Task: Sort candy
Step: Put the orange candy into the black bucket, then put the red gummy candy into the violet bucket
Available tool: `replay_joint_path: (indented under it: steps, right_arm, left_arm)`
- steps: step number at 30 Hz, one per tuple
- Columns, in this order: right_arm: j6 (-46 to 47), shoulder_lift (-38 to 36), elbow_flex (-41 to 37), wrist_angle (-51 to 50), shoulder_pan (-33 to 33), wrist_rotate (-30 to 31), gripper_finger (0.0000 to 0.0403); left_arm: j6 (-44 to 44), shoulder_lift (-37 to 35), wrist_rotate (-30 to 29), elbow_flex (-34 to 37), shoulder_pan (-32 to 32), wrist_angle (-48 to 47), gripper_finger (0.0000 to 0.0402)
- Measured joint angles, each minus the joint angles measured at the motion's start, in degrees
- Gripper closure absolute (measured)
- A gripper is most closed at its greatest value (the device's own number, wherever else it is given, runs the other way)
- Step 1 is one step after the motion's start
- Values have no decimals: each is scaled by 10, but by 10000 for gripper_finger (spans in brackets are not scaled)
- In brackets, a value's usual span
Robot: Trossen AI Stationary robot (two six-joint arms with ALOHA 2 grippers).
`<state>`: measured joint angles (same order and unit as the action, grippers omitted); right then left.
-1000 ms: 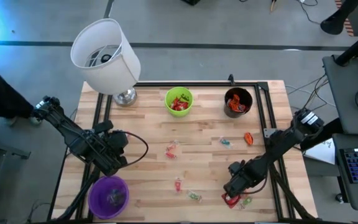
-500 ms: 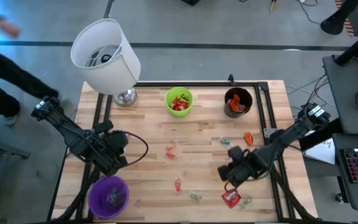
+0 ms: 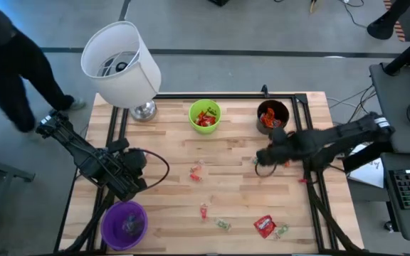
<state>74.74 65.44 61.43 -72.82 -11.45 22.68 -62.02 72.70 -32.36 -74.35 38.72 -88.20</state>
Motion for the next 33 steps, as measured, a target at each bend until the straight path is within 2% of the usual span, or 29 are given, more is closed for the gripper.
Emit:
replay_joint_path:
  steps: [7, 14, 17, 21, 28, 33]
  right_arm:
    - [-195, -59, 0, 2, 180, 45, 385]
    - [-388, -62, -1, 64, 357, 42, 385]
    - [-459, -49, -1, 125, 408, 7, 377]
    - [-526, -29, 1, 176, 444, -49, 349]
    - [-546, -1, 3, 177, 456, -49, 290]
    - [-529, -1, 9, 169, 455, -49, 263]
  left_arm:
    - [-40, 1, 0, 0, 0, 6, 304]
    - [-49, 1, 0, 0, -1, 32, 304]
    - [-58, 1, 0, 0, -4, 38, 304]
    - [-78, 1, 0, 0, -7, 38, 304]
    - [-75, 1, 0, 0, -9, 41, 304]
    - [-73, 1, -1, 0, -17, 34, 304]
